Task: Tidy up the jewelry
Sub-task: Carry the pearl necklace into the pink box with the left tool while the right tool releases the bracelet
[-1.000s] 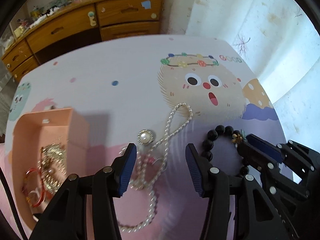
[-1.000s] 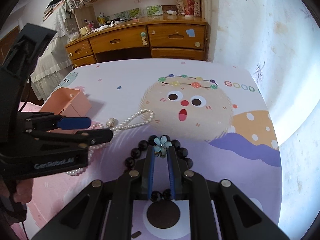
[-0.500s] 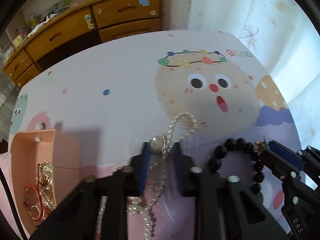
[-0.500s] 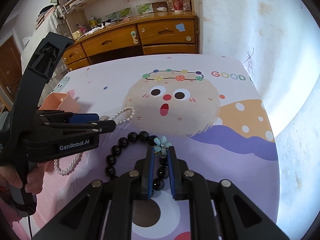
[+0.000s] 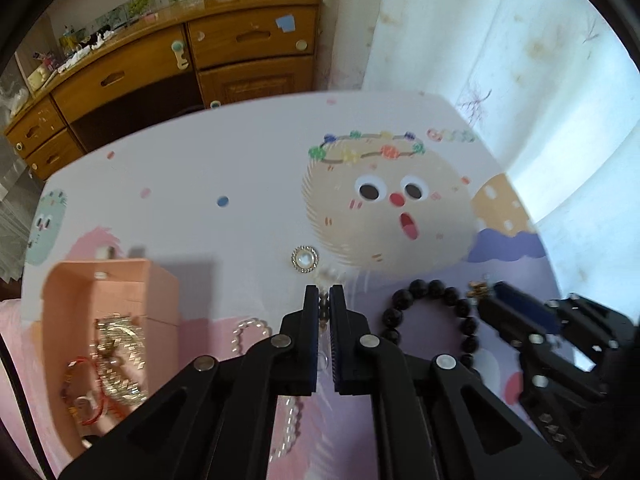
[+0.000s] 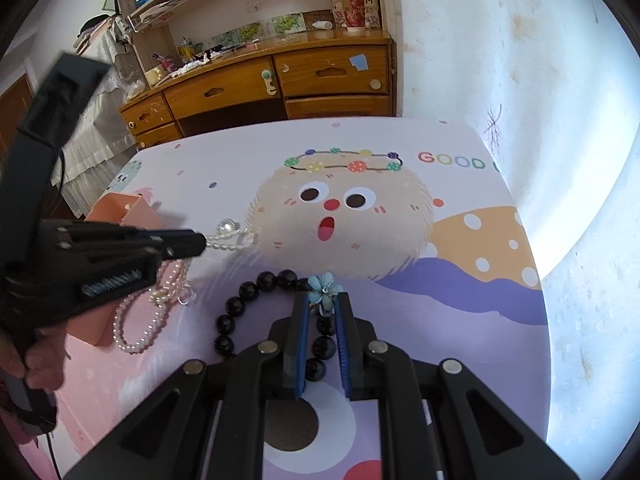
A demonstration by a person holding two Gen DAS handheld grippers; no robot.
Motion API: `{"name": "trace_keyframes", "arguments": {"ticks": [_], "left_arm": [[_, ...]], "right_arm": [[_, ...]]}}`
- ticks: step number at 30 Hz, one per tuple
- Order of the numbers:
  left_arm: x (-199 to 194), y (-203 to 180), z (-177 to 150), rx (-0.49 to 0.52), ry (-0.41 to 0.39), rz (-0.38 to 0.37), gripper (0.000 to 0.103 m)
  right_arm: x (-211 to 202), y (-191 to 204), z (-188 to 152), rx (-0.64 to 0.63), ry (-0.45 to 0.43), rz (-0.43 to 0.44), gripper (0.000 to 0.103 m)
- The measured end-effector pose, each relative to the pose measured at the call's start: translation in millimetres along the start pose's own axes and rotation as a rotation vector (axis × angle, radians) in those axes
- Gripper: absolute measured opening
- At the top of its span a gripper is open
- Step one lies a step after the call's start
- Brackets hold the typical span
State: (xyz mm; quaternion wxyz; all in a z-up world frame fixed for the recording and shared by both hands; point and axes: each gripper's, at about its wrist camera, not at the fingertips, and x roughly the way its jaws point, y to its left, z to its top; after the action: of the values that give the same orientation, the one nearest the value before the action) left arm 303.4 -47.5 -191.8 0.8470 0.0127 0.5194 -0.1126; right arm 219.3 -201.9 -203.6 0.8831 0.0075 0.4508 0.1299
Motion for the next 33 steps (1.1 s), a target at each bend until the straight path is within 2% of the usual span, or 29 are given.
{"name": "trace_keyframes", "arguments": {"ticks": [7,18,27,33], "left_arm": [[-63,17,8,-0.021,-0.076,-0.038,0.003],[-149,57,19,0.017,-0.201,-0.102,0.003],[-188,103,19,0.034,-0.255,-0.098,0.003],[-196,143,11,0.021,-0.252,-0.083,0.003]], "right_arm": [[-16,23,9,-0.037,-0.04,0.014,0.013],[-44,77,31,-0.064,-0.132,-0.001,0.013],[-67,133,50,-0.077,-0.214,-0.004,0.013],[-72,174,59,-0.076,-0.244,0.034,0.013]]}}
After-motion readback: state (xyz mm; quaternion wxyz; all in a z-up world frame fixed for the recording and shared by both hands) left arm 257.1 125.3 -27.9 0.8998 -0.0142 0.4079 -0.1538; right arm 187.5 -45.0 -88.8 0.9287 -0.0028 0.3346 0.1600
